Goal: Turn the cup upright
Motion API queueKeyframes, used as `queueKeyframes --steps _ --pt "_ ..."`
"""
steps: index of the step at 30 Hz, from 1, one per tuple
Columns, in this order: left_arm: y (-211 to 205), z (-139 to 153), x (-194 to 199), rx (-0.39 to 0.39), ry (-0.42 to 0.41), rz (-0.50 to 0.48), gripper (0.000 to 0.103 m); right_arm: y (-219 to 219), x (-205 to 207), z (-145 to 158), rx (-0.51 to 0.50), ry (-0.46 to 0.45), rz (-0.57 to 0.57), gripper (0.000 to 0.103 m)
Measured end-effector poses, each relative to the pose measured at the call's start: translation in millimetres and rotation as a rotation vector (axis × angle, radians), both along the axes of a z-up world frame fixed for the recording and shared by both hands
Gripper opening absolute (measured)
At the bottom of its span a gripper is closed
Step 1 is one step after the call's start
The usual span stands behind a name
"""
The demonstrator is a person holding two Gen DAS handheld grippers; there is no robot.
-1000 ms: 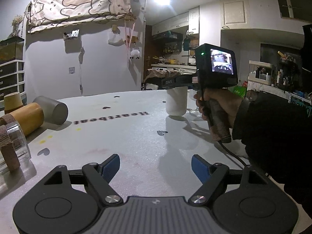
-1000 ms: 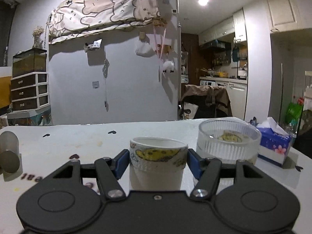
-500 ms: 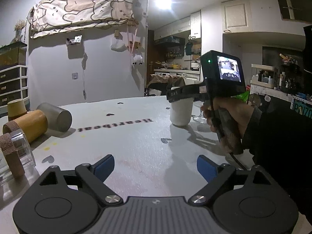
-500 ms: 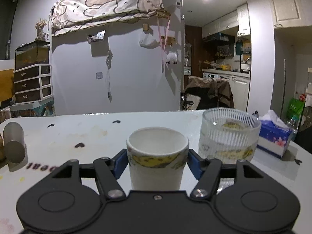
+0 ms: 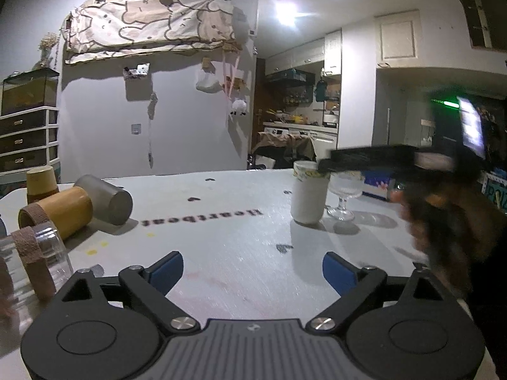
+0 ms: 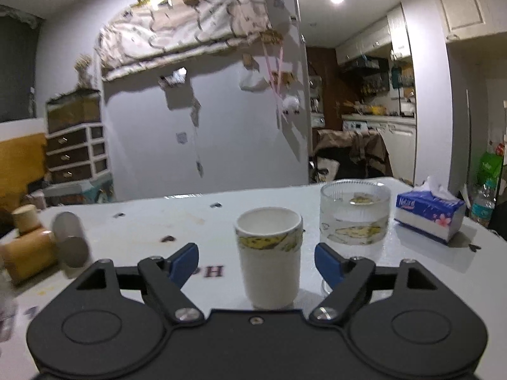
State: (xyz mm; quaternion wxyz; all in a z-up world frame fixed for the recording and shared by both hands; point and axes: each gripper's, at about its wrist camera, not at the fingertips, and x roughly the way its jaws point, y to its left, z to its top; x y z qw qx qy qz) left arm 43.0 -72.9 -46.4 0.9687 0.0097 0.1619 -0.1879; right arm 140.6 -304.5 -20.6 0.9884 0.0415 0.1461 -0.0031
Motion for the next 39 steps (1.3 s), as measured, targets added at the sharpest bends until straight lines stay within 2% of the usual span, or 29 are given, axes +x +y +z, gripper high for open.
queueKeyframes --steps 7,15,20,24,39 --pt "4 9 1 -0.016 -0.015 0.042 0.099 3 -71 9 -0.013 -0.073 0.012 0.083" --pt "8 11 -2 -0.021 -0.03 0.071 0.103 3 -120 -3 -0.052 -0.104 -0.018 0.088" --pt "9 10 -3 -0.017 -0.026 0.081 0.103 2 -137 -13 -0.045 -0.095 -0.023 0.099" --pt "8 9 -5 -0.016 -0.027 0.088 0.103 5 -145 -18 -0.047 -0.09 -0.021 0.103" --pt "9 8 -8 -0.017 -0.027 0.095 0.103 4 -156 -21 -0.05 -0.086 -0.037 0.103"
